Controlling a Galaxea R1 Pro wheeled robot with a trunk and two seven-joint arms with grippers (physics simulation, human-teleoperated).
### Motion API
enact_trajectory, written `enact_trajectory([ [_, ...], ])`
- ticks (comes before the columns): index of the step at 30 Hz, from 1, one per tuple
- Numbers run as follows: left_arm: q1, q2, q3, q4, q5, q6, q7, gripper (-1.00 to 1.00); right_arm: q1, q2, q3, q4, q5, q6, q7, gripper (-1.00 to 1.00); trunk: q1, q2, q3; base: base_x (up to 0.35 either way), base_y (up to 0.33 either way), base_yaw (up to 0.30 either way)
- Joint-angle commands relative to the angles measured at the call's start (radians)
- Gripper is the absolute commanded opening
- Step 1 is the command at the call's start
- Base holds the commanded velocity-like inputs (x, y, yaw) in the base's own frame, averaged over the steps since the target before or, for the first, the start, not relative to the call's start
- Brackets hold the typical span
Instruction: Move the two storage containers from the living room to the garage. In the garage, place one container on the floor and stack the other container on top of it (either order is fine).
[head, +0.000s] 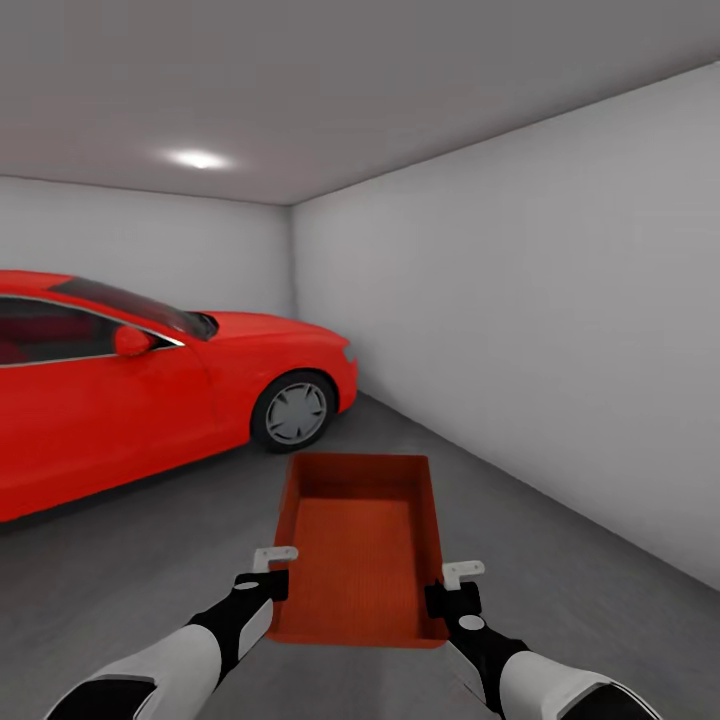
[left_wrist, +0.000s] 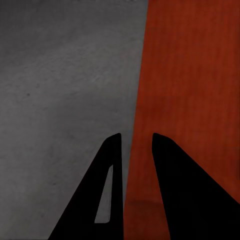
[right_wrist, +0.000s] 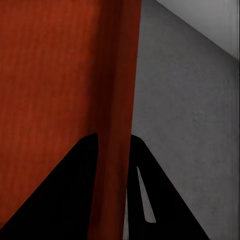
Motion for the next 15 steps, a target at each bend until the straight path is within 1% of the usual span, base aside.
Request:
enact_trajectory([
  [1,0.000,0.000,-0.006,-0.003,0.004,0.004,0.004,-1.00,-0.002,0.001,-0.077,-0.001,-0.002,-0.001,0.001,-1.00,0.001,-0.002,-0.002,0.321,0.000,-0.277],
  [10,0.000,0.000,-0.006,-0.003,0.004,0.004,0.004,-1.00,-0.002,0.001,-0.077,-0.001,-0.001,-0.001,0.001,-1.00,0.001,-0.002,-0.002,0.321,0.003,-0.276],
  [15,0.000,0.000,-0.006,-0.004,0.004,0.004,0.004,-1.00,-0.002,0.001,-0.077,-0.001,-0.002,-0.001,0.002,-1.00,0.001,-0.002,-0.002,0.321,0.071,-0.276],
])
